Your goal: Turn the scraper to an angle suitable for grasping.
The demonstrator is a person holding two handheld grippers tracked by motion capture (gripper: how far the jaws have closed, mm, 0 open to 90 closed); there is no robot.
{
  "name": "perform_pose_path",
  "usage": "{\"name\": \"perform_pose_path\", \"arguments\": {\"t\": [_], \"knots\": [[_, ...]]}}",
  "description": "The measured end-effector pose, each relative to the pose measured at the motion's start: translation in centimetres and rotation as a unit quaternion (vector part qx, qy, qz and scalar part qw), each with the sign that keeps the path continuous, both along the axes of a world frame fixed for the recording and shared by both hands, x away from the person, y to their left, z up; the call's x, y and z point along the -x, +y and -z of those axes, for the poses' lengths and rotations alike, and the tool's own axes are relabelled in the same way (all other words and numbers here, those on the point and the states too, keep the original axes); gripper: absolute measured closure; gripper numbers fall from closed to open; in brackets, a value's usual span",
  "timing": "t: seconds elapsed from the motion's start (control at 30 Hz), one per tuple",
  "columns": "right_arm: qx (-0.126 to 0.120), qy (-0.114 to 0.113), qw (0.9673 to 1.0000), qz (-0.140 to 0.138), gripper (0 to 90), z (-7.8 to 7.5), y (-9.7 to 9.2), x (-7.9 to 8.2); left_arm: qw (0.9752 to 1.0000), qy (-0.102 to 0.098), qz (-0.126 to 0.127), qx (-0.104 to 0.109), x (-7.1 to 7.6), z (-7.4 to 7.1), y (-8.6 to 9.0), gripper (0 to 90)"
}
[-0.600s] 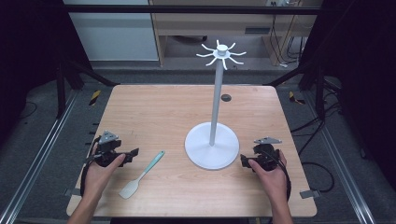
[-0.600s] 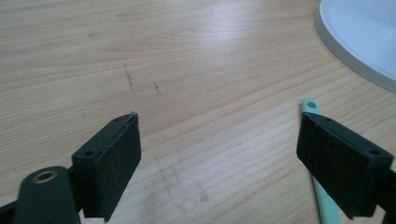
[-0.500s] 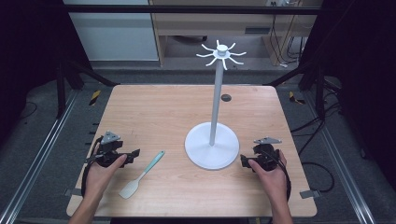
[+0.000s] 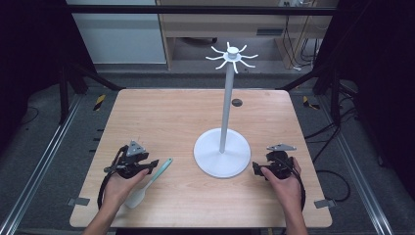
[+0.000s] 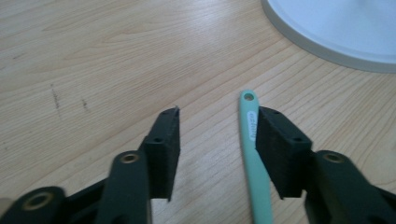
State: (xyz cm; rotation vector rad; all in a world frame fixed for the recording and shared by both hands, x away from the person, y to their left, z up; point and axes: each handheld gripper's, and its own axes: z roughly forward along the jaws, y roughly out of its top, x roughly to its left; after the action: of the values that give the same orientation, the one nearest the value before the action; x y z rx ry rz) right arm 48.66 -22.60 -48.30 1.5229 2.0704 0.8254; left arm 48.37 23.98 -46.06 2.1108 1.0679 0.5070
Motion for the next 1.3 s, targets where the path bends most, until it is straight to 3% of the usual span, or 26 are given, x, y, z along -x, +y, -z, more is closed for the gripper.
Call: {"name": "perform_pose_path", "arguments": {"t": [0.1, 0.17, 0.2, 0.27, 0.47, 0.67, 0.87, 1.07, 1.13, 1.17, 1.2, 1.23, 1.27, 1.3], "knots": [[-0.003, -0.003, 1.0, -0.001, 7.8, -0.1, 0.1, 0.0, 1.0, -0.002, -0.001, -0.005, -0.1, 0.2, -0.4, 65.3], [-0.004, -0.003, 1.0, 0.0, 7.9, -0.2, 0.1, 0.1, 1.0, -0.002, 0.004, -0.005, -0.2, 0.3, -0.6, 79.2], [-0.004, -0.004, 1.0, -0.001, 8.0, -0.2, 0.1, 0.1, 1.0, -0.001, 0.004, -0.003, -0.1, 0.4, -0.7, 79.2], [-0.004, -0.005, 1.0, -0.001, 8.0, -0.2, 0.1, 0.1, 0.9999, 0.002, 0.013, -0.002, -0.1, 0.4, -0.9, 87.8], [0.001, -0.003, 1.0, 0.001, 8.2, -0.2, 0.1, 0.2, 0.9989, 0.034, 0.03, -0.012, -0.7, 1.4, -1.8, 90.0], [0.002, -0.004, 1.0, 0.004, 8.4, -0.2, -0.1, 0.2, 0.9988, 0.038, 0.021, -0.022, -1.1, 2.1, -1.9, 90.0], [0.005, -0.002, 1.0, 0.002, 8.5, -0.2, 0.1, 0.2, 0.998, 0.045, 0.033, -0.03, -1.1, 2.4, -2.3, 90.0], [0.004, 0.001, 1.0, 0.001, 8.5, -0.1, 0.2, 0.1, 0.9971, 0.057, 0.048, -0.018, -0.9, 2.2, -2.3, 90.0], [0.004, 0.003, 1.0, -0.001, 8.5, -0.1, 0.3, 0.1, 0.9953, 0.07, 0.066, -0.009, -0.7, 2.2, -2.8, 90.0], [0.006, 0.003, 1.0, -0.002, 8.5, -0.1, 0.3, 0.0, 0.9929, 0.086, 0.082, -0.009, -0.6, 2.4, -3.3, 90.0], [0.007, 0.003, 1.0, -0.002, 8.5, -0.1, 0.3, 0.1, 0.9927, 0.08, 0.085, -0.03, -0.3, 2.6, -3.8, 90.0], [0.008, 0.003, 1.0, -0.003, 8.5, -0.1, 0.3, 0.0, 0.9939, 0.058, 0.08, -0.049, 0.0, 2.6, -4.4, 90.0], [0.007, 0.002, 1.0, -0.004, 8.5, -0.2, 0.3, 0.1, 0.995, 0.05, 0.082, -0.027, 0.0, 2.2, -4.6, 90.0], [0.007, 0.002, 1.0, -0.004, 8.5, -0.2, 0.3, 0.1, 0.995, 0.05, 0.082, -0.027, 0.0, 2.2, -4.6, 90.0]]}}
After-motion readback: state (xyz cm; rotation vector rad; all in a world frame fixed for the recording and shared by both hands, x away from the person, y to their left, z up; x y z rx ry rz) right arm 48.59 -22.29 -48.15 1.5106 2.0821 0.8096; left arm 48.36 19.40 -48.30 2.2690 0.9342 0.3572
